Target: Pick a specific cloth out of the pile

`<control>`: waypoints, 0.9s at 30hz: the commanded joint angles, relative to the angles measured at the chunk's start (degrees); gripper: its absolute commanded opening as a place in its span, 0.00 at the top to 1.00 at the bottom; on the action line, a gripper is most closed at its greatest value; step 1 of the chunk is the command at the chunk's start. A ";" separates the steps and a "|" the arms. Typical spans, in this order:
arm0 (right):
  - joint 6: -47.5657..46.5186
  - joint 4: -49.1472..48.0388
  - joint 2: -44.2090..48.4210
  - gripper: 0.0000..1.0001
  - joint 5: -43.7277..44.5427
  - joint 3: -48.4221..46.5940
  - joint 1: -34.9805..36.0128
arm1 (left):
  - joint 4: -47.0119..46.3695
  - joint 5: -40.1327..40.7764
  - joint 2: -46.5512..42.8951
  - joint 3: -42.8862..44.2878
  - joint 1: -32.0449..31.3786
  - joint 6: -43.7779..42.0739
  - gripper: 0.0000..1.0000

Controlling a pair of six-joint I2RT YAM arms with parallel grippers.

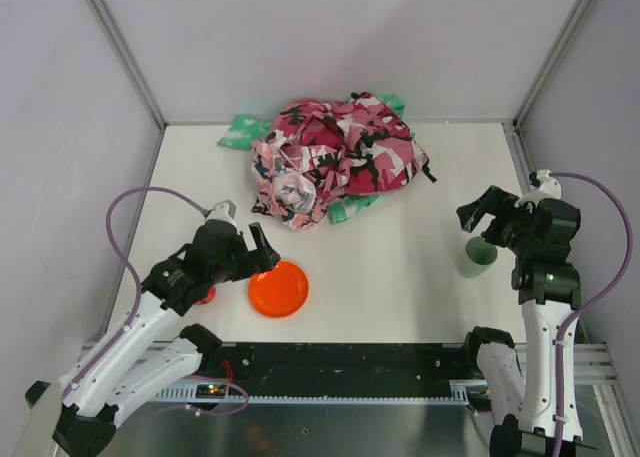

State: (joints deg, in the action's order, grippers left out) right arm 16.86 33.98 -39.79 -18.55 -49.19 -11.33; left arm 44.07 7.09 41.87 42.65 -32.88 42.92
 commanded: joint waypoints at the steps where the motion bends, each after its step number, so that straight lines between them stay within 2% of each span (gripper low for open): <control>1: -0.86 -1.76 1.17 0.01 -0.57 0.18 0.26 | 0.29 1.80 -0.22 -0.07 0.50 -1.26 0.00; 6: -1.34 -2.55 0.92 0.01 -3.60 0.68 0.26 | 0.30 2.91 2.68 2.00 0.51 -2.06 0.00; 10: 0.20 -6.13 2.27 0.01 -8.35 2.95 0.52 | 0.04 6.13 8.87 8.62 0.47 -5.45 0.00; 16: 2.42 -11.01 1.37 0.01 -10.61 5.28 4.96 | -1.64 7.97 26.82 24.85 -0.88 -17.41 0.00; 21: 1.88 -12.52 -2.72 0.01 -2.10 5.38 16.82 | -3.35 6.61 44.77 40.19 -1.64 -28.33 0.00; 24: 2.10 -13.23 -5.07 0.01 2.01 5.34 22.01 | -3.11 6.20 57.01 50.07 -1.72 -29.65 0.00; 27: 2.75 -13.92 -6.90 0.01 3.25 5.33 24.74 | -3.03 3.78 65.11 58.41 -1.81 -26.98 0.00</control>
State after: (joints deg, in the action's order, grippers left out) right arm 18.65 23.64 -45.36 -19.97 -43.90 10.52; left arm 41.01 13.08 99.37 92.27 -34.35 18.06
